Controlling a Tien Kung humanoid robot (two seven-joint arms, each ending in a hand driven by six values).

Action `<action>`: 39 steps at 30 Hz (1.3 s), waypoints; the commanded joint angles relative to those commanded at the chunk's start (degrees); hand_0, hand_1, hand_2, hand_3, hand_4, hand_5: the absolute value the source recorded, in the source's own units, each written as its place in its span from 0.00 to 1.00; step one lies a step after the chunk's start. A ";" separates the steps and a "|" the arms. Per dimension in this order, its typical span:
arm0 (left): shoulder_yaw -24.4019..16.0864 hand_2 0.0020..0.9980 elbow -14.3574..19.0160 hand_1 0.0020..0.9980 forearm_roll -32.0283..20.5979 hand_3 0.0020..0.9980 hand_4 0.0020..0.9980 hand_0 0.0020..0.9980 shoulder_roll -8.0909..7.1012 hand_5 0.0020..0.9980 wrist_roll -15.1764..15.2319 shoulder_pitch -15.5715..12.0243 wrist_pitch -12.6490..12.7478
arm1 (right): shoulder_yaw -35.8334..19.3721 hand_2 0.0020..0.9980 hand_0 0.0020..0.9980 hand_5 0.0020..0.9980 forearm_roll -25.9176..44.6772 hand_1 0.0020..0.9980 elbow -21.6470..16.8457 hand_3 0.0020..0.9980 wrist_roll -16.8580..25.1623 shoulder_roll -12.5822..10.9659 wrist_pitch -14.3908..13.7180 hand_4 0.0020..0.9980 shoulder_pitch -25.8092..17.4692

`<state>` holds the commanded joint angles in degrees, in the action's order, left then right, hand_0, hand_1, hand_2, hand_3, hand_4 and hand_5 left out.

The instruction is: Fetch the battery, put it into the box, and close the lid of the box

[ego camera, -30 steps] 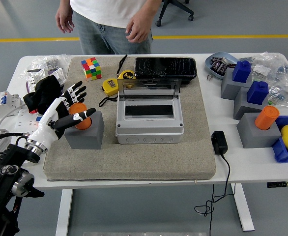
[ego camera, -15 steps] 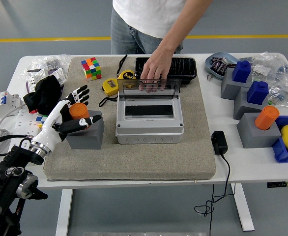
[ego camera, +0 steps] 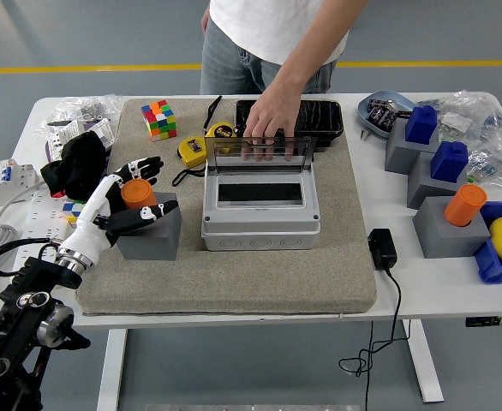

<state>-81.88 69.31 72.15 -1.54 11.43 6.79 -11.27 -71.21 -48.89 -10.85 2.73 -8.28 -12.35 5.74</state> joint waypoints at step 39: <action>2.30 0.19 -0.75 0.19 -0.81 0.19 1.00 0.15 -0.03 0.00 0.45 1.22 6.92 | -1.55 0.78 0.84 1.00 -0.73 0.81 -0.03 0.81 -0.09 -0.36 -0.12 1.00 0.32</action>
<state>-79.58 68.56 71.34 -1.57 11.88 8.01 -4.35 -72.76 -49.62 -10.88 2.63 -8.64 -12.47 6.06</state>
